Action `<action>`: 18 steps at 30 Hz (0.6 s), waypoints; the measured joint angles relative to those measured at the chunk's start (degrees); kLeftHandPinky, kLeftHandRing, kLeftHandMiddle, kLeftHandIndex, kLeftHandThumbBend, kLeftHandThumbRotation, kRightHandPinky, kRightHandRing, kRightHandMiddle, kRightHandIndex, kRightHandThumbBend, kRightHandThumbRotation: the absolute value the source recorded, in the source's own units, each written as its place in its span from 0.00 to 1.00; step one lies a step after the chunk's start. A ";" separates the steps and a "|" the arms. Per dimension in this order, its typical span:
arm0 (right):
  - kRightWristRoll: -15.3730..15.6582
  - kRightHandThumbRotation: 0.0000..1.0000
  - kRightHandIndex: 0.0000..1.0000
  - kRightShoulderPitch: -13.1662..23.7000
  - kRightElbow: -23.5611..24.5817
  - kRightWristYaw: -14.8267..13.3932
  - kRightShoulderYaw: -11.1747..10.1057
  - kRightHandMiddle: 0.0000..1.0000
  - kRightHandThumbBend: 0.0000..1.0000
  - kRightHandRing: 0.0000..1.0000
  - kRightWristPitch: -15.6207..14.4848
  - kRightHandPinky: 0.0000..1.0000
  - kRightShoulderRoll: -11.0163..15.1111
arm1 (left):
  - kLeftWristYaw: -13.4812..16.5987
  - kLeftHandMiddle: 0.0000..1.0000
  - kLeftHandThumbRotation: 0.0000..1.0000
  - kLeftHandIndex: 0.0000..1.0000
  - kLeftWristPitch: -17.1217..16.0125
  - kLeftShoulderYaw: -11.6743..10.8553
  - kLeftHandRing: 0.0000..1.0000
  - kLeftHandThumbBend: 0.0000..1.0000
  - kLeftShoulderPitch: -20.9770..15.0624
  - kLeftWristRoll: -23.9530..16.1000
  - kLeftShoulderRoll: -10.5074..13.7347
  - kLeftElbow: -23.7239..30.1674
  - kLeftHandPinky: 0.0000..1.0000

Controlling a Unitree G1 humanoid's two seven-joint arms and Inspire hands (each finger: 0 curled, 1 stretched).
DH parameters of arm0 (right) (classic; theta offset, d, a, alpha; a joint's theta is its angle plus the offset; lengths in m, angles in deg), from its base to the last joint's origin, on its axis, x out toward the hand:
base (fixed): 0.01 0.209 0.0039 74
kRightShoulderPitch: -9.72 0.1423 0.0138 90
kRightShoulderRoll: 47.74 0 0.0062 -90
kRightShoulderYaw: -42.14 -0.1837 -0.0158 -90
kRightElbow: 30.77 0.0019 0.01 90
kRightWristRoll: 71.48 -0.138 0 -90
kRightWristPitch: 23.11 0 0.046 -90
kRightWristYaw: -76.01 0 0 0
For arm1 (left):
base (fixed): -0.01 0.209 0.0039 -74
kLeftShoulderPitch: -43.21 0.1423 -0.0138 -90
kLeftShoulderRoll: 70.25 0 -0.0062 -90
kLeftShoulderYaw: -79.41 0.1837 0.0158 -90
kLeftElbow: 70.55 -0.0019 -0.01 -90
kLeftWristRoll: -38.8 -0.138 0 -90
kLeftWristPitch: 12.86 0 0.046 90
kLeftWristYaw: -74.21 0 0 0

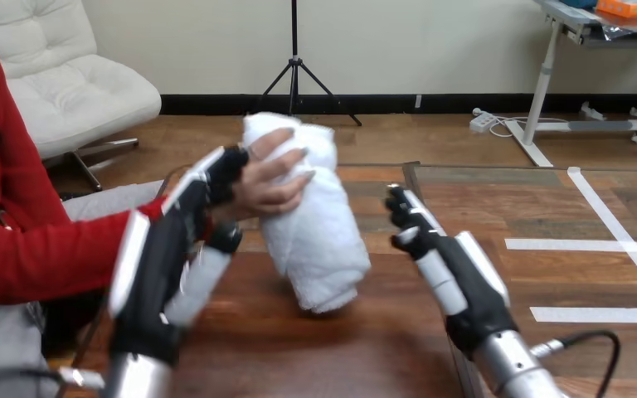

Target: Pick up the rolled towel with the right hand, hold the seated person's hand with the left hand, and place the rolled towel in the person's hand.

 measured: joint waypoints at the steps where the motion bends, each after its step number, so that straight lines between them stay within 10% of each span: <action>1: -1.06 1.00 0.98 -0.58 1.00 0.41 -0.30 0.98 1.00 1.00 -0.74 0.99 -0.04 | -0.17 0.87 1.00 0.84 -0.33 0.30 0.89 0.94 0.58 0.21 -0.50 0.00 0.86; 18: -10.99 1.00 0.98 -13.53 15.42 5.00 -2.48 0.97 1.00 0.98 -4.81 1.00 -0.41 | -4.32 0.85 1.00 0.83 -2.91 2.86 0.87 0.79 8.53 2.10 -2.15 0.18 0.87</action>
